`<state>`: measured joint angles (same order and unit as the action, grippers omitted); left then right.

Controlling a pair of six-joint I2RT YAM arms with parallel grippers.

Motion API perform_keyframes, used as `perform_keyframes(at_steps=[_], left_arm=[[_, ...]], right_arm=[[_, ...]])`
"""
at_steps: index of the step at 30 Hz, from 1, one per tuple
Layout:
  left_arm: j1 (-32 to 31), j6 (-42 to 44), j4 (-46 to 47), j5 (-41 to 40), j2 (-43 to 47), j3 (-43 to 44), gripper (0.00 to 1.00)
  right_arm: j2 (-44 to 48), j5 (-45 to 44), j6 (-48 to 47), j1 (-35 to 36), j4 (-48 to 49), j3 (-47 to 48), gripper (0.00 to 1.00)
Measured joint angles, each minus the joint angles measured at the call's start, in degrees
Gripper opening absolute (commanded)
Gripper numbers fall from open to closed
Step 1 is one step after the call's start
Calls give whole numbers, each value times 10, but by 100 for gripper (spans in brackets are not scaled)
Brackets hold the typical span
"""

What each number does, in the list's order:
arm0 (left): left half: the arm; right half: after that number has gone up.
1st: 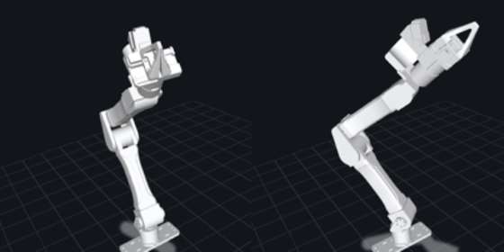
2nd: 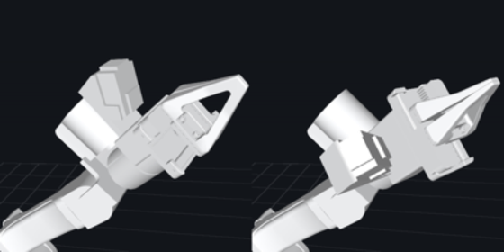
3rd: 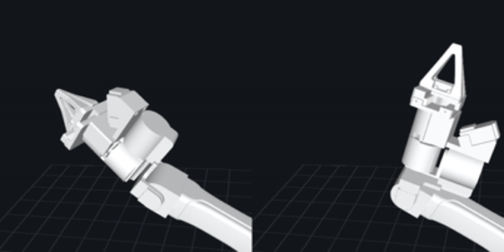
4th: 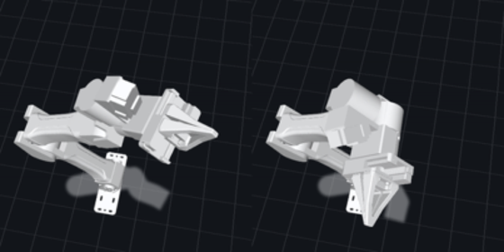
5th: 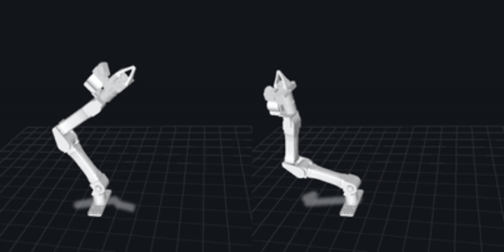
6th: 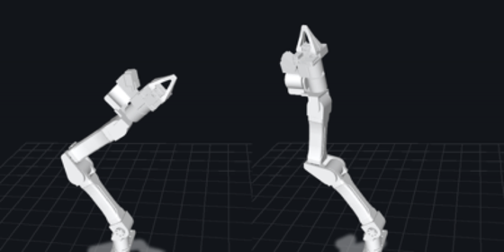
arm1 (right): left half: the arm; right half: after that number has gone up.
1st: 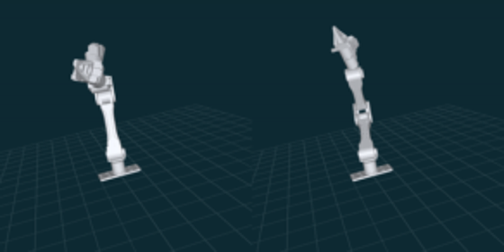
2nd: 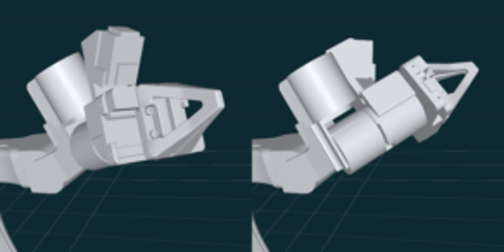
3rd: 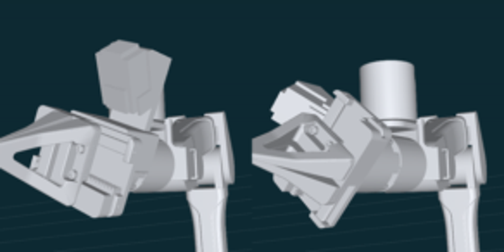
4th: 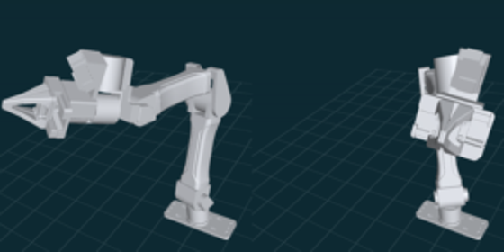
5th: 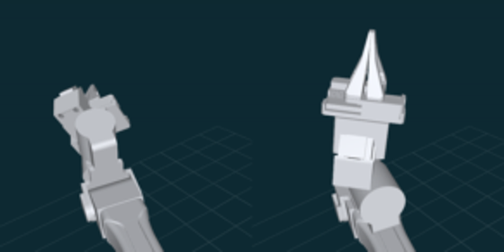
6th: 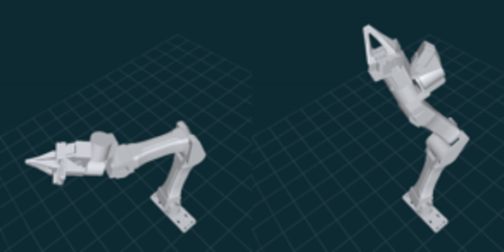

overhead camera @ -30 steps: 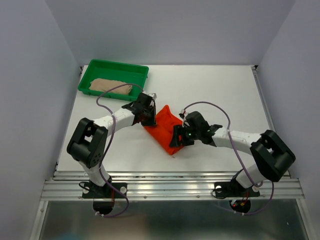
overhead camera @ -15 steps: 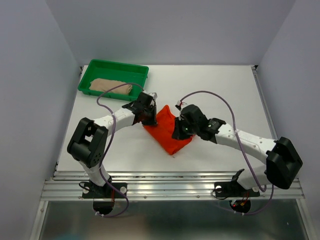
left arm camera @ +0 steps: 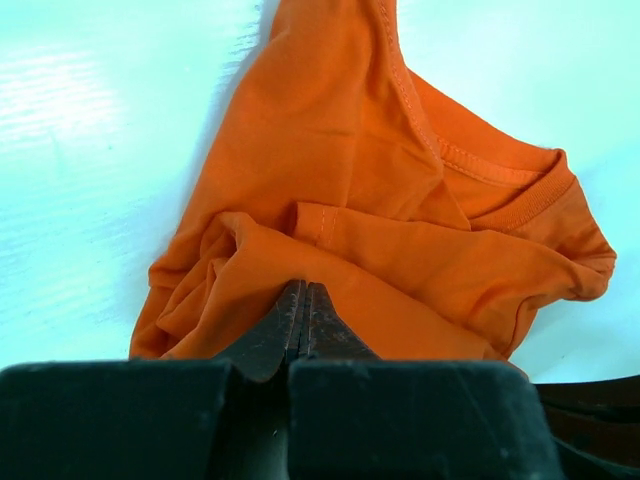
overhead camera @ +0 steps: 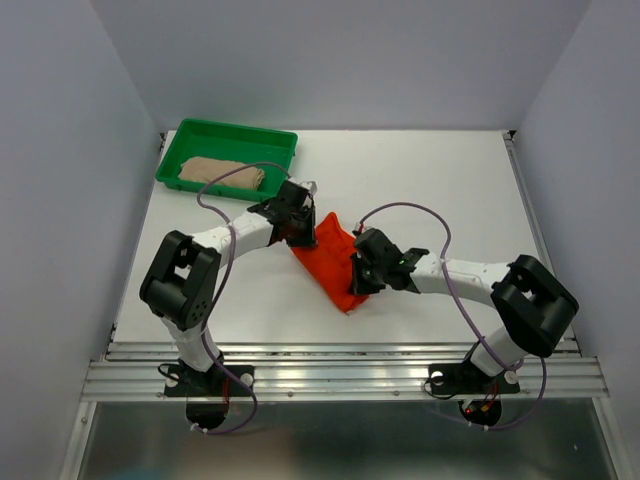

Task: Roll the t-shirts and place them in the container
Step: Roll the T-shirt to the center of the board.

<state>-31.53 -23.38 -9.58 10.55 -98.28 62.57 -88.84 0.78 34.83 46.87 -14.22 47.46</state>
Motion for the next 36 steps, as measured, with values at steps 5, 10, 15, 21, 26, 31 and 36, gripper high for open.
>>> perform_keyframes(at_steps=[5, 10, 15, 21, 26, 31, 36], left_arm=[[0, 0, 1, 0, -13, 2, 0], [0, 0, 1, -2, -13, 2, 0], [0, 0, 4, -13, -13, -5, 0], [0, -12, 29, -23, -19, -27, 0], [0, -20, 37, -27, -17, -33, 0], [-2, -20, 0, -48, 22, -33, 0], [-2, -16, -51, -78, 82, -3, 0]], right_arm=[[0, -9, 2, 0, 19, -9, 1], [0, -16, 1, 3, 19, -9, 1], [-1, -25, 1, 7, 23, -10, 1], [-5, -42, -5, 14, 36, -13, 1], [-4, -49, -18, 17, 38, -14, 1], [13, -69, -52, 20, 17, -11, 4], [42, -95, -84, 20, -42, 20, 12]])
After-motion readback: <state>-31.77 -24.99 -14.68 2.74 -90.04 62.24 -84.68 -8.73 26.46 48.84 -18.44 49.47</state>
